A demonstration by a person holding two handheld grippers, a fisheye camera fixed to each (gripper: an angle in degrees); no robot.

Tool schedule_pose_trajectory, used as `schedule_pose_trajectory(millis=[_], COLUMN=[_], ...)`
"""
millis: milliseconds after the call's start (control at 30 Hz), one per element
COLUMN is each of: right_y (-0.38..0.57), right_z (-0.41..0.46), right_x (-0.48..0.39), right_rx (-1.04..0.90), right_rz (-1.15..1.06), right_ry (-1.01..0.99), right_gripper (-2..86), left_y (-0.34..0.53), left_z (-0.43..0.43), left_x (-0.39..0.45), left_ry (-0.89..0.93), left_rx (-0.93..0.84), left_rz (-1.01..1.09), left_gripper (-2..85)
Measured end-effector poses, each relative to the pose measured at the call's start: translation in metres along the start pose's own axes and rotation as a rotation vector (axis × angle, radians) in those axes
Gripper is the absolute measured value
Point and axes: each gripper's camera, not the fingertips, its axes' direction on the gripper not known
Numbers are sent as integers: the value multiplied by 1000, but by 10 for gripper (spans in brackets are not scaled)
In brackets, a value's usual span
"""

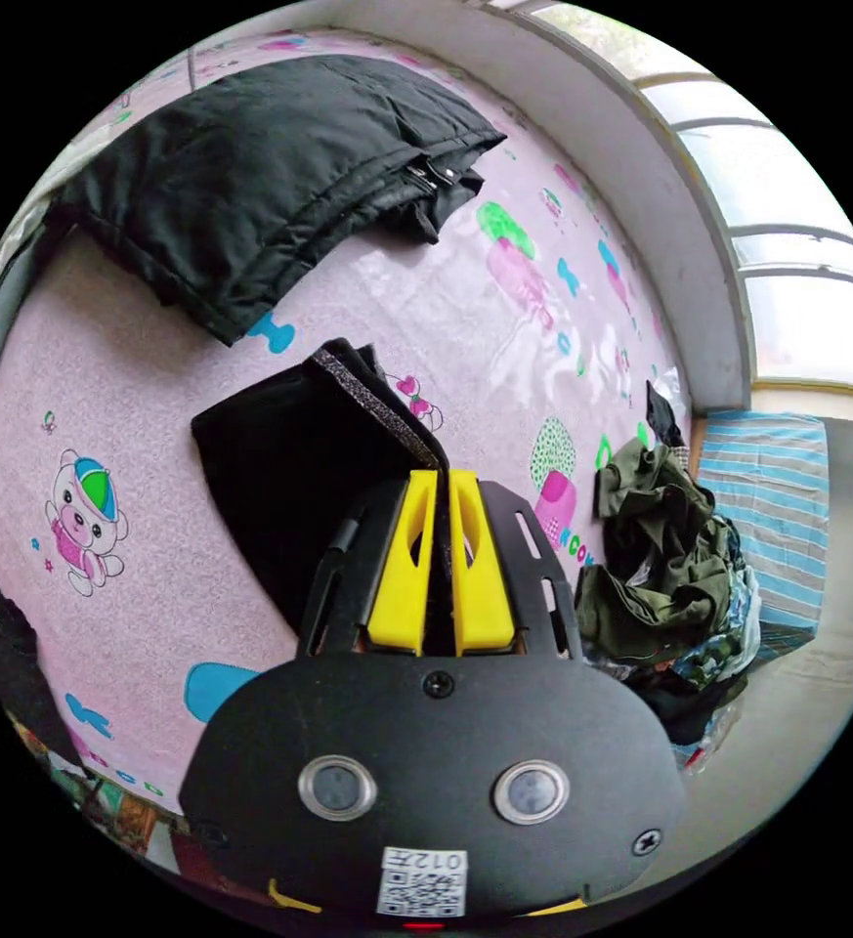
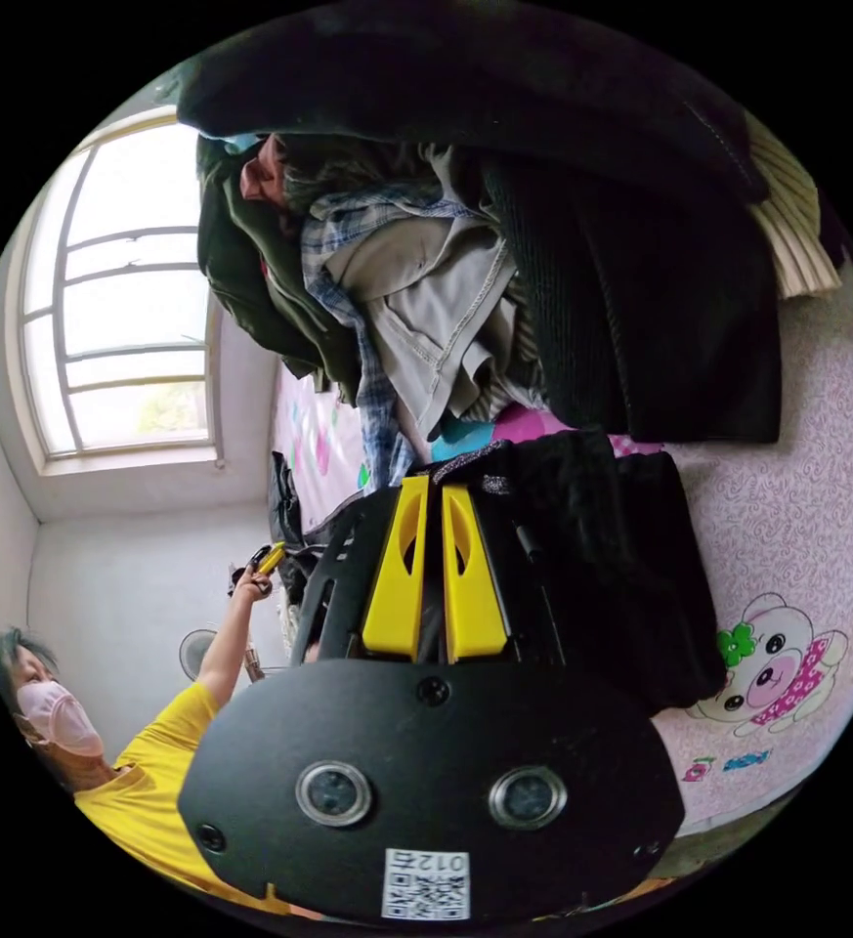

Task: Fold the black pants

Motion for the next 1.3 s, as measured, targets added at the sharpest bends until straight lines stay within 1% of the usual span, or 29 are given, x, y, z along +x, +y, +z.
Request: schedule_pose_trajectory(millis=[100,200,267,333,400,433,500,533,567,600,633,700,767,833,867,900,1000,1067,1100,1167,1233,1300], right_y=[-8,-12,-11,-11,-13,-15,-17,-20,-20,-19,-16,-8,14,33,45,51,74,83,85,88,88,85], right_z=[5,1,-10,-16,-17,-13,-5,-1,0,-1,-6,-12,-15,-12,-11,-11,-25,-46,-51,-67,-72,-70], right_x=[4,3,-9,-8,7,17,19,14,7,3,-7,-25,-49,-58,-58,-57,-35,-2,7,46,63,71], right_rx=[12,43,105,172,230,247,246,221,202,201,194,180,139,84,57,49,78,124,134,150,160,154], right_rz=[4,24,10,48,133,168,158,117,77,52,-1,-106,-250,-318,-334,-331,-232,-89,-51,79,118,128], right_ry=[20,-5,-4,6,-25,-66,-90,-53,-13,0,29,101,231,296,331,346,333,255,226,129,62,36], right_gripper=[18,18,17,18,21,23,27,31,35,37,45,53,59,61,64,65,73,88,91,99,100,102], left_y=[-28,-46,-54,-62,-70,-71,-72,-72,-68,-61,-57,-39,-25,-15,-10,-6,2,4,4,4,5,8], left_z=[27,46,52,58,71,72,63,59,46,30,22,4,1,11,23,35,58,58,58,64,68,69], left_x=[21,25,18,6,-9,-13,-21,-22,-26,-31,-35,-55,-78,-103,-117,-128,-142,-144,-146,-149,-151,-154], left_ry=[-73,-82,-72,-11,198,231,363,398,456,461,430,142,37,69,115,144,197,174,176,227,228,183], left_rx=[-58,-84,-90,-98,-159,-162,-131,-120,-73,-8,17,49,66,32,-8,-45,-55,-8,14,6,14,33], left_rz=[9,14,-9,-41,-11,-9,85,115,175,226,240,197,127,38,-13,-61,-138,-165,-172,-179,-187,-183], left_gripper=[6,9,13,19,30,32,44,47,54,64,69,93,109,122,129,133,137,136,135,132,123,102])
